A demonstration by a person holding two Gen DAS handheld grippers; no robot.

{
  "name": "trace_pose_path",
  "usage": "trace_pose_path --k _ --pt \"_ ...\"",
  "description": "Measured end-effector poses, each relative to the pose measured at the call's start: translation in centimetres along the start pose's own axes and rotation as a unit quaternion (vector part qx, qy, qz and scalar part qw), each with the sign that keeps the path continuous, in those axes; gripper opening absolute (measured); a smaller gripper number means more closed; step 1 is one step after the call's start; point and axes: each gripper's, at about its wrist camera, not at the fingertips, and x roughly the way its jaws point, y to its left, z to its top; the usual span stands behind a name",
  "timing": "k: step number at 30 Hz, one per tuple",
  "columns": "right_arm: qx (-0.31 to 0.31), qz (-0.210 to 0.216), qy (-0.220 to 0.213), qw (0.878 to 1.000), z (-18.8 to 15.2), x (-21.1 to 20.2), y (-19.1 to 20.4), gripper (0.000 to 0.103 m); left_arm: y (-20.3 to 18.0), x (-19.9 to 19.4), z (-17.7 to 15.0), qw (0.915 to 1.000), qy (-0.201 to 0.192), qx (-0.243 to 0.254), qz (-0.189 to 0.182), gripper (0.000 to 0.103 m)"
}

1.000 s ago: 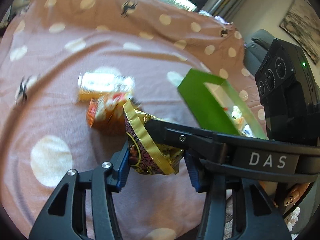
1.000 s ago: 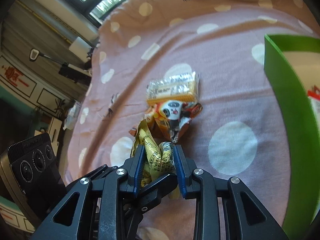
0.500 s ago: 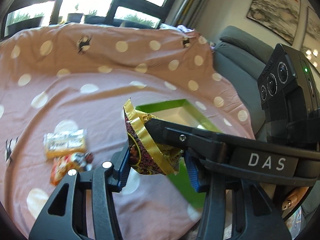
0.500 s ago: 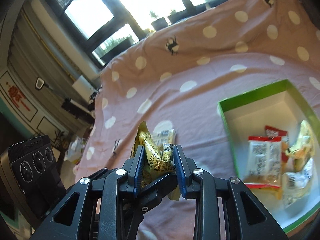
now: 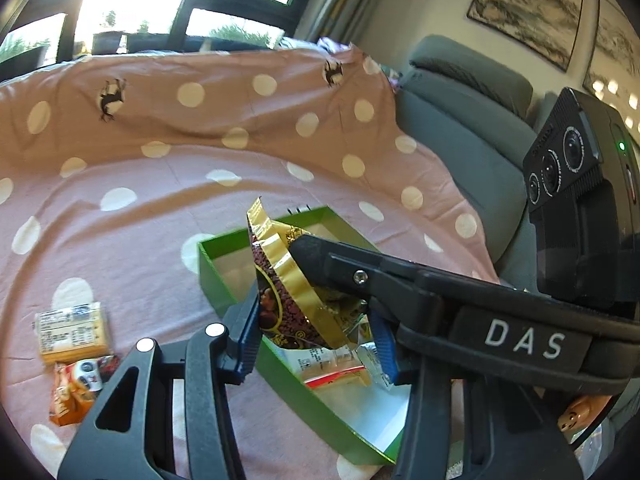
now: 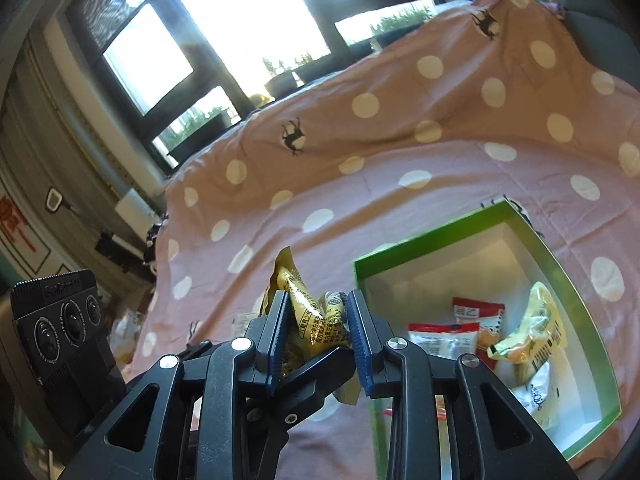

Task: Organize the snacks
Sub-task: 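Carry the gold wrapper over the green box with the right gripper, then open the right gripper to drop the gold wrapper into the box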

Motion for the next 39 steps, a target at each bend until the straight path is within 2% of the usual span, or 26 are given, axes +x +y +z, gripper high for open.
trace_pose_path --k 8,16,39 --pt "0.050 -0.028 0.001 0.998 0.2 0.2 -4.4 0.032 -1.3 4.1 0.2 0.9993 0.029 0.007 -0.022 0.048" --pt "0.096 -0.038 0.001 0.995 0.0 0.0 -7.9 0.032 -2.9 6.8 0.2 0.9979 0.053 0.025 -0.027 0.048" --pt "0.180 -0.056 0.037 0.981 -0.8 2.5 -13.4 0.032 -3.0 12.0 -1.0 0.9928 0.116 0.008 -0.027 0.048"
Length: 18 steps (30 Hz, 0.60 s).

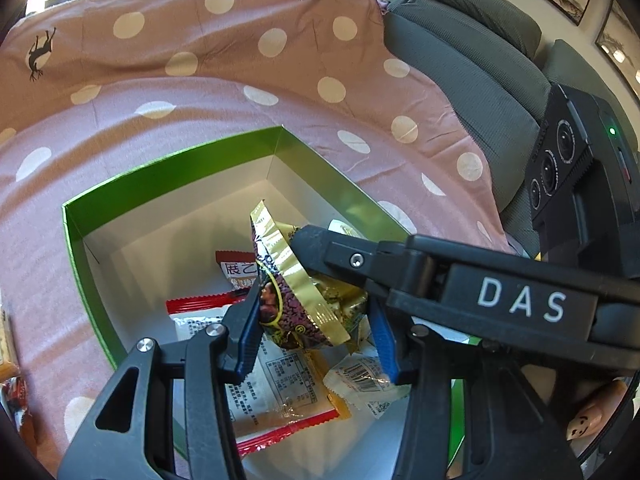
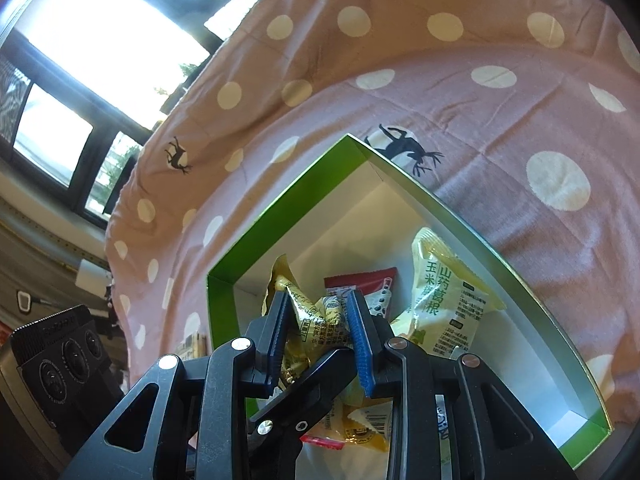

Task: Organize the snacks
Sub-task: 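Open the right gripper to drop the gold wrapper into the box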

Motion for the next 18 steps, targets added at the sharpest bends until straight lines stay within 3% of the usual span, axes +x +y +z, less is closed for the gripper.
trace_pose_path --k 8,13,14,16,18 --pt "0.017 -0.017 0.007 1.000 0.0 0.6 -0.6 0.032 0.2 0.9 -0.1 0.9998 0.013 -0.010 0.005 0.051" --pt "0.019 -0.025 0.006 0.999 -0.1 0.5 -0.6 0.032 0.5 0.0 -0.1 0.9996 -0.001 -0.020 0.019 0.063" --pt "0.020 -0.029 0.003 0.999 -0.1 0.5 -0.6 0.034 0.6 -0.3 -0.2 0.9996 -0.004 -0.021 0.017 0.063" --pt "0.021 -0.038 -0.004 0.999 -0.1 0.2 -0.5 0.038 0.7 -1.1 -0.4 0.9996 -0.011 -0.024 0.013 0.076" --pt "0.018 -0.041 -0.013 0.999 -0.1 -0.2 -0.4 0.050 0.7 -2.3 -0.5 0.9994 -0.023 -0.024 0.014 0.079"
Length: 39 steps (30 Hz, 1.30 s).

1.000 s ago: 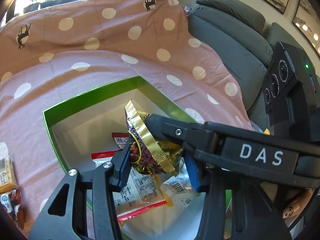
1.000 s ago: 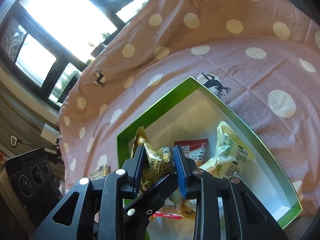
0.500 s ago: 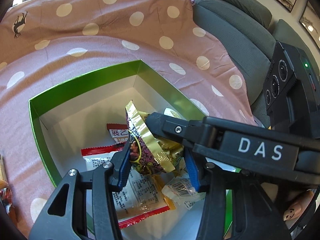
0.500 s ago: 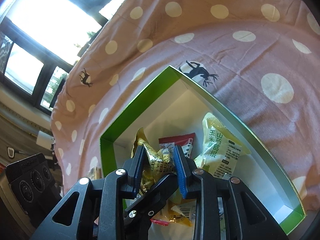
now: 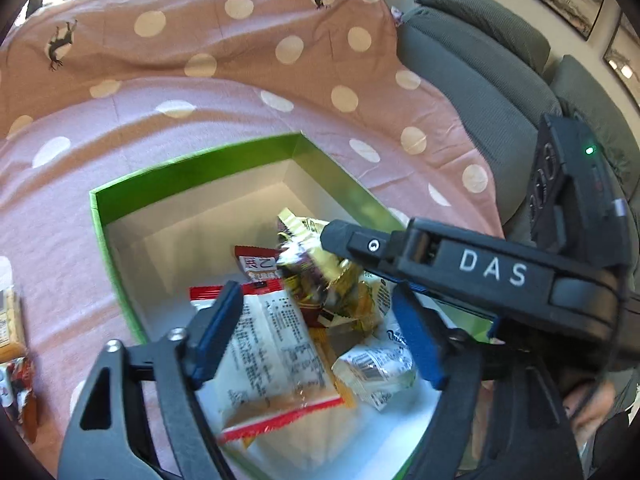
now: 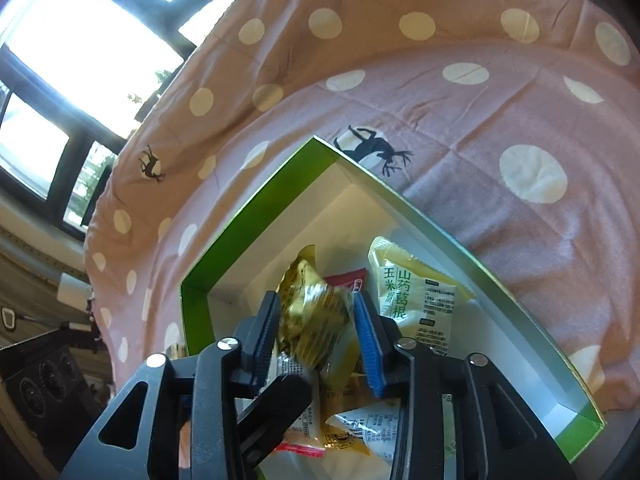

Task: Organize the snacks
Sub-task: 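Open the right gripper to drop the gold wrapper into the box, then move the right gripper to the cream cracker packet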

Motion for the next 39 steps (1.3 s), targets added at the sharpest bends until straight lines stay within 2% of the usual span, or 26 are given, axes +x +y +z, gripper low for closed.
trace_pose_path --k 1,3,5,9,14,21,24,27,31,34,39 --pt "-0.002 0.003 -0.006 1.000 0.0 -0.3 0.1 0.054 0.1 -0.7 -0.1 1.0000 -0.006 0.002 0.002 0.080" --pt "-0.006 0.009 -0.015 1.000 -0.1 -0.7 0.4 0.071 0.3 -2.0 -0.2 0.9998 -0.017 0.000 0.009 0.085" --pt "-0.015 0.008 -0.026 1.000 -0.3 -1.3 1.1 0.079 0.9 -3.7 -0.4 0.9993 -0.031 -0.008 0.016 0.085" --pt "-0.037 0.006 -0.045 0.998 -0.7 -2.2 2.7 0.084 2.5 -7.1 -1.2 0.9970 -0.060 -0.021 0.044 0.093" --pt "-0.061 0.001 -0.058 0.996 -1.4 -3.0 4.6 0.086 5.3 -12.0 -3.0 0.9898 -0.095 -0.034 0.101 0.098" --pt "-0.108 -0.015 -0.070 0.992 -3.3 -3.5 8.3 0.088 10.1 -17.5 -6.5 0.9772 -0.111 -0.082 0.162 0.099" --pt "-0.139 -0.015 -0.068 0.988 -4.4 -3.3 10.4 0.089 12.3 -18.8 -8.5 0.9692 -0.101 -0.096 0.203 0.100" --pt "-0.162 -0.015 -0.059 0.985 -5.7 -2.5 12.1 0.090 14.8 -19.5 -10.5 0.9559 -0.094 -0.126 0.248 0.101" --pt "-0.192 -0.032 -0.033 0.980 -7.4 -0.6 13.7 0.090 17.4 -19.3 -12.0 0.9556 -0.079 -0.158 0.236 0.101" --pt "-0.206 -0.048 -0.017 0.977 -8.5 0.7 14.7 0.090 18.7 -19.2 -12.7 0.9521 -0.074 -0.171 0.243 0.101" --pt "-0.228 -0.042 0.007 0.973 -10.0 2.0 16.3 0.090 19.9 -19.4 -13.1 0.9471 -0.072 -0.188 0.250 0.101"
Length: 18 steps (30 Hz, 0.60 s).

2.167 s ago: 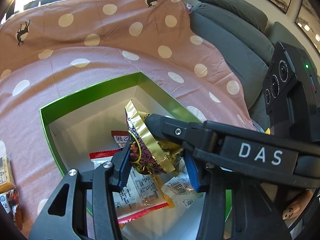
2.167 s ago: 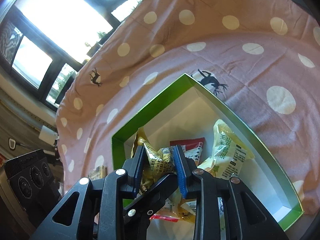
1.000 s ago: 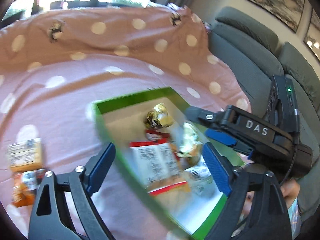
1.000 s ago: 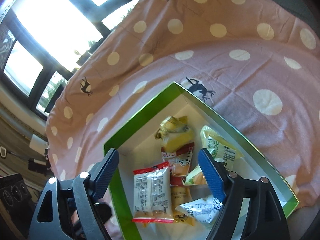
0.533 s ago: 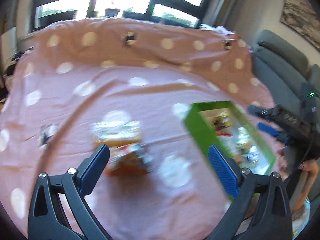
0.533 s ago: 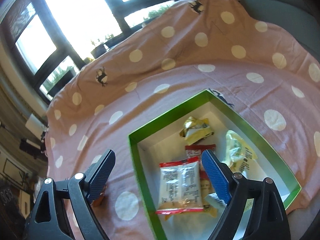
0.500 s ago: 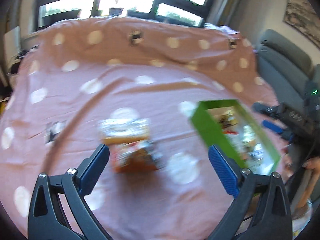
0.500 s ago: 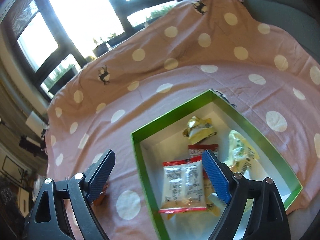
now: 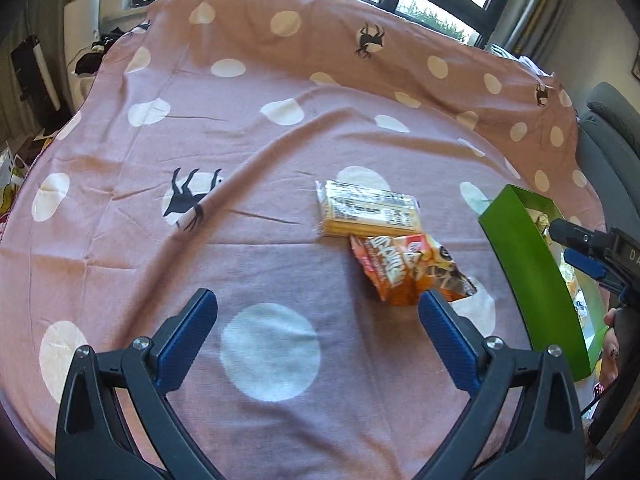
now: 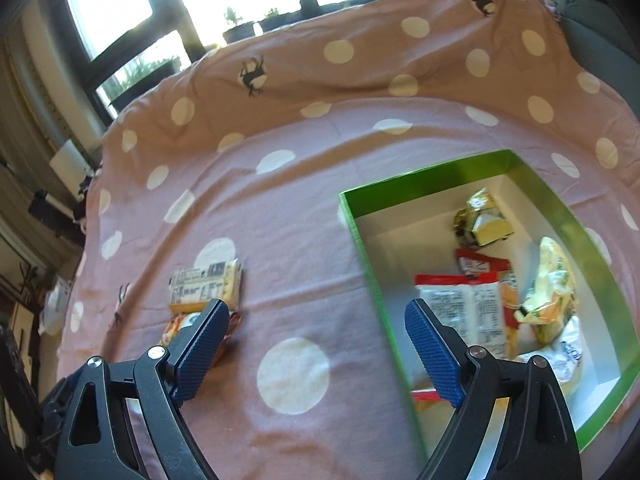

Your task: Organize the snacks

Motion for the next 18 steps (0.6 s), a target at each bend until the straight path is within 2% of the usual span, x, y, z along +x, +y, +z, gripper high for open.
trace_pose_path --k 7,10,13,18 --pt "-0.001 0.069 0.050 0.996 0.3 2.3 3.9 0.090 2.2 0.8 0.1 0.9994 0.017 -0.025 0.019 0.101" --pt "-0.034 0.098 0.082 0.991 1.5 4.6 7.0 0.090 2.7 1.5 0.1 0.9987 0.032 -0.037 0.016 0.101" --pt "-0.060 0.066 0.143 0.986 2.8 8.5 9.8 0.090 2.8 1.9 0.1 0.9981 0.044 -0.039 0.016 0.101" --pt "-0.092 0.008 0.183 0.979 4.1 13.3 12.8 0.090 3.2 1.7 0.1 0.9978 0.046 -0.046 0.015 0.101"
